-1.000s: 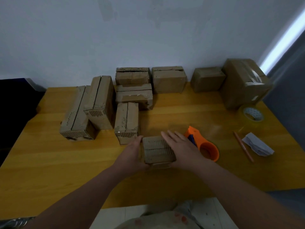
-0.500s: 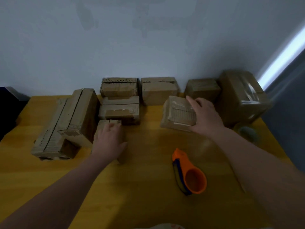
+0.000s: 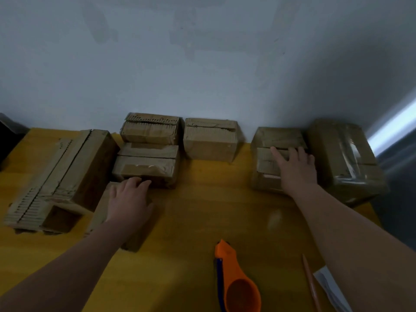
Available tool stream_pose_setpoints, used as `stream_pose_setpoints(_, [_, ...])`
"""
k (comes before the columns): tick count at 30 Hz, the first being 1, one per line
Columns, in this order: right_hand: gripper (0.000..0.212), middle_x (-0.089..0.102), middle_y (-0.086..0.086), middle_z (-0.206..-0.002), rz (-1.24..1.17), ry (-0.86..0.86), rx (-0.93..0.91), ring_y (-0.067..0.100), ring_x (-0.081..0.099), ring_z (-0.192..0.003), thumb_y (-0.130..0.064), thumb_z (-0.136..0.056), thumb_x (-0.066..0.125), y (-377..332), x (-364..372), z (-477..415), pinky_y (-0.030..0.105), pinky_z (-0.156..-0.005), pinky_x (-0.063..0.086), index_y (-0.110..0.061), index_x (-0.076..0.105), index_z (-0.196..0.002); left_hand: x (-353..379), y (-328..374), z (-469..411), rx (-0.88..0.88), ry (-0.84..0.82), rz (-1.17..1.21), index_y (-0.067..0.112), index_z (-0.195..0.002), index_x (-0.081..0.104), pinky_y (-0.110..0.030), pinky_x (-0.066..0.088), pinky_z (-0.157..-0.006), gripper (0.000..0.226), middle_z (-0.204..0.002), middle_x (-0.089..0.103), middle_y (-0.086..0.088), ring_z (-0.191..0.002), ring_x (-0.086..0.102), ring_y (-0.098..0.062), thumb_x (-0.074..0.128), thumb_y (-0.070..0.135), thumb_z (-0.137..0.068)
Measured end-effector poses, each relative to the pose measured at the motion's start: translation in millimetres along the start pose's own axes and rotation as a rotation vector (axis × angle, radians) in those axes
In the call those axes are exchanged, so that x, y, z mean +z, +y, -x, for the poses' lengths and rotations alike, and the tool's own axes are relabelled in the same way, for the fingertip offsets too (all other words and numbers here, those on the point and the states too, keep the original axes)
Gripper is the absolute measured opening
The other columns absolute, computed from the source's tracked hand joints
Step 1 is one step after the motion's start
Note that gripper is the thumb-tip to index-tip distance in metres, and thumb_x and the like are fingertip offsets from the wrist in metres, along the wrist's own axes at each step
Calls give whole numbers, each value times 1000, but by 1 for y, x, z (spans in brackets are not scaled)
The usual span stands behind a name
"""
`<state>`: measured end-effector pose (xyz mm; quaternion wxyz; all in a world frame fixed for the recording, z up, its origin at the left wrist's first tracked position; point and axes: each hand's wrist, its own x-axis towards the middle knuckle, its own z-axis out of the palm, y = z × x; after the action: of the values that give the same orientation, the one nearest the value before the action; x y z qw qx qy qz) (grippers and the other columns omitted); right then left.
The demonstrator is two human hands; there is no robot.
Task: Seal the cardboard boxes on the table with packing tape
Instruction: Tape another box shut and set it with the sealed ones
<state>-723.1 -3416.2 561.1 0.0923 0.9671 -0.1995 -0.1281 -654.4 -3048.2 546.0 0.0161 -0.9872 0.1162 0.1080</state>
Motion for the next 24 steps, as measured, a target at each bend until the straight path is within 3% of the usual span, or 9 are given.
stream_pose_setpoints(4, [88,-2,13,-161,18,5,-103,39,2,-147,-15,-95,55,-9,3,-8,53,-115,21,-41,-7,-152,-2,5,-3,10,24,1,29,-148,28,-45,17,-119,63,-151,30,0,-141,24,-22,54,41,-92])
stream_pose_setpoints(8, [77,5,10,-160,-23,-25,-115,36,27,-136,-12,-98,48,-13,4,-12,45,-95,47,-42,3,-152,-4,5,-4,14,5,-2,29,-148,28,-45,14,-119,61,-150,31,1,-141,24,-21,52,40,-93])
stream_pose_setpoints(11, [76,7,9,-159,-41,-49,-84,34,29,-134,-13,-97,50,-15,0,-14,45,-95,46,-41,6,-153,-3,2,-4,19,-7,5,29,-148,29,-45,12,-120,60,-150,32,1,-141,24,-21,51,39,-94])
stream_pose_setpoints(14, [82,6,6,-160,-18,-43,-137,32,19,-142,-46,-92,57,-22,-6,-18,48,-107,35,-39,4,-153,-1,1,-3,29,-6,54,27,-148,31,-42,19,-119,57,-149,32,1,-141,24,-21,50,36,-95])
stream_pose_setpoints(16, [85,7,5,-161,-64,1,-186,30,17,-144,-56,-89,56,-34,-12,-24,47,-109,33,-36,4,-154,0,-1,-2,39,-5,90,27,-148,31,-39,23,-117,55,-149,32,1,-140,23,-20,49,34,-96])
stream_pose_setpoints(20, [88,8,6,-159,-175,35,-241,30,21,-141,-44,-88,63,-70,-27,-45,43,-101,43,-29,7,-154,2,-6,-1,56,4,122,27,-148,31,-36,25,-114,55,-150,29,2,-141,20,-19,48,30,-97])
stream_pose_setpoints(24, [92,4,6,-161,-228,39,-294,30,12,-146,-36,-87,68,-104,-39,-72,44,-109,37,-27,6,-155,8,-6,1,68,18,129,29,-149,29,-36,21,-115,54,-152,26,2,-142,18,-19,47,28,-97])
